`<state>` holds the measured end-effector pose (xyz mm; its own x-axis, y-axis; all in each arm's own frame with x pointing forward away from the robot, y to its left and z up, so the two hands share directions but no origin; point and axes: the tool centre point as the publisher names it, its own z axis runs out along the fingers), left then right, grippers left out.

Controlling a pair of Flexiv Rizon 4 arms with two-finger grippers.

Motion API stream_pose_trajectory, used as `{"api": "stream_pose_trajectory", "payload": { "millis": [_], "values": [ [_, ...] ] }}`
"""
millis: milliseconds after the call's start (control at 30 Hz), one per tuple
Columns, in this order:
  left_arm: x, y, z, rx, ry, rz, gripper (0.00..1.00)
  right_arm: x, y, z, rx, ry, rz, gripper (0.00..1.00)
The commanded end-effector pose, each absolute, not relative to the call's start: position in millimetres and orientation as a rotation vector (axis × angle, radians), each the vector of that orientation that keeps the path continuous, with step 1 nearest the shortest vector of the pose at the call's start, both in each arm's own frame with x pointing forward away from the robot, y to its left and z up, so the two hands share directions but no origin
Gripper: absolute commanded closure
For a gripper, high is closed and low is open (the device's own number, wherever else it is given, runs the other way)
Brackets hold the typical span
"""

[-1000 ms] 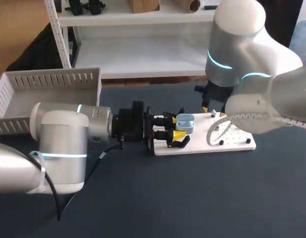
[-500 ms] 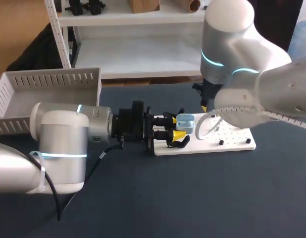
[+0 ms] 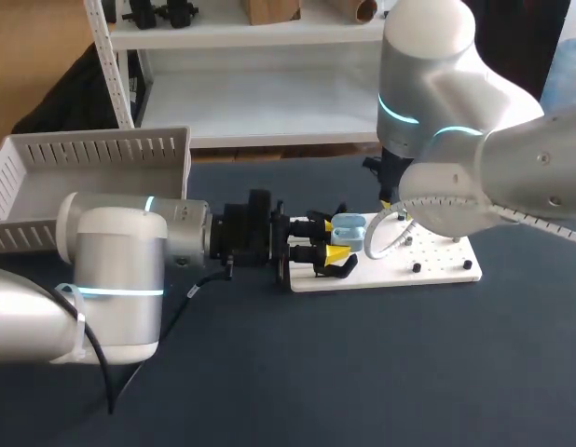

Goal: Pick up each earbud case from the left stands, insert the matching earbuds, close the lid, and place the case in the box.

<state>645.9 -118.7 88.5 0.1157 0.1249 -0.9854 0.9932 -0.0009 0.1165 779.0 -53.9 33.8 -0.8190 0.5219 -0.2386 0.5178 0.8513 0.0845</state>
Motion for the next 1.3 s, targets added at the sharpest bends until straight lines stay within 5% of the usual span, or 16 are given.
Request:
{"api": "stream_pose_trajectory", "payload": {
  "millis": [33,467,700,1300],
  "values": [
    [645.8,-119.1,87.4,1.344,1.212,-1.054,1.00,781.2,-52.8,32.2,0.795,2.776,0.017,0.69],
    [645.8,-119.1,87.4,1.344,1.212,-1.054,1.00,779.9,-54.8,28.8,0.793,2.780,-0.001,0.74],
    [645.8,-119.1,87.4,1.344,1.212,-1.054,1.00,781.6,-54.8,27.5,0.792,2.782,-0.010,1.00],
    [645.8,-119.1,87.4,1.344,1.212,-1.054,1.00,769.1,-67.5,62.0,0.781,2.776,0.023,1.00]
  ]
}}
